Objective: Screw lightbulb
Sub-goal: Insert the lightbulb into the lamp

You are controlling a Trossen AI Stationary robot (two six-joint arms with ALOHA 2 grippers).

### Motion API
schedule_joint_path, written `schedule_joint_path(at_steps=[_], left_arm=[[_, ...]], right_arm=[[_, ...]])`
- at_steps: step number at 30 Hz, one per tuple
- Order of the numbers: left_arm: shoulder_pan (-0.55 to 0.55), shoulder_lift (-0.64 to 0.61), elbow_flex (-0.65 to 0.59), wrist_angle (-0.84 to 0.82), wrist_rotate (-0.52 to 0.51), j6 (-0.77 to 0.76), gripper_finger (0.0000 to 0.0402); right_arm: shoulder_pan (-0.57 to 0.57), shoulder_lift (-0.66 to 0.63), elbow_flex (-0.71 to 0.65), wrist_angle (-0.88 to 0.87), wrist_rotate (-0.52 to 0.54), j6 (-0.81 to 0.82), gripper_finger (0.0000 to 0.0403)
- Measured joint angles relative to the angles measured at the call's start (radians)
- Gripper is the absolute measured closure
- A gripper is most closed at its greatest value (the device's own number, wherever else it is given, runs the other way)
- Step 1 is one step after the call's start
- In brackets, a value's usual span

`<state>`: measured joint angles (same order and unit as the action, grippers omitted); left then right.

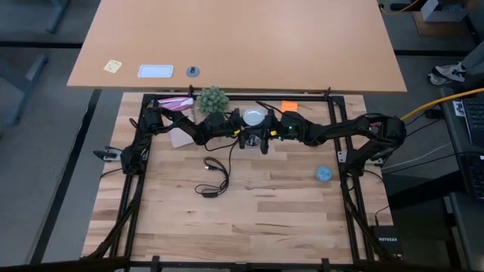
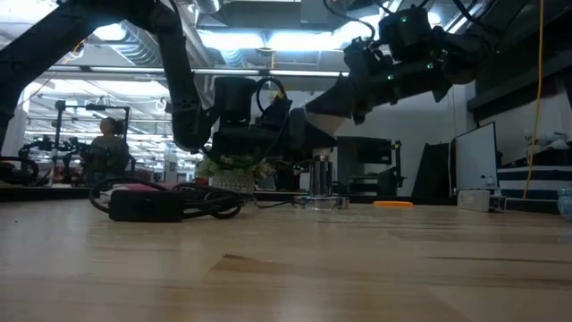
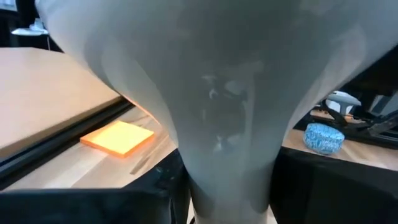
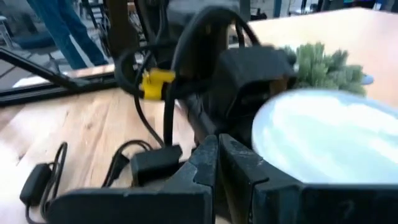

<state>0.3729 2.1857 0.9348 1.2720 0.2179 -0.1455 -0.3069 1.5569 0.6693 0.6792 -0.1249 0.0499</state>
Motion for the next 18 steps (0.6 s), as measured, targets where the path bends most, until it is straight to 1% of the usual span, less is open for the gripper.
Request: schedule_joint_path(at_steps=[5, 12, 15, 18], left_arm=[[0.000, 0.000, 0.000, 0.003, 0.002, 0.001, 0.0258], [0.015, -0.008, -0.004, 0.076, 0.009, 0.006, 0.0261], [0.023, -0.031, -0.024, 0.081, 0.012, 0.008, 0.0260], [0.030, -0.059, -0.062, 0.075, 0.011, -0.002, 0.0261]], right_arm=[[0.000, -0.011, 0.000, -0.003, 0.000, -0.033, 0.0379], [-0.001, -0.070, 0.001, -0.007, 0.004, -0.081, 0.0379], [-0.001, -0.115, 0.002, -0.063, 0.009, -0.094, 0.0379], [-0.001, -0.164, 0.002, -0.161, 0.009, -0.109, 0.0379]])
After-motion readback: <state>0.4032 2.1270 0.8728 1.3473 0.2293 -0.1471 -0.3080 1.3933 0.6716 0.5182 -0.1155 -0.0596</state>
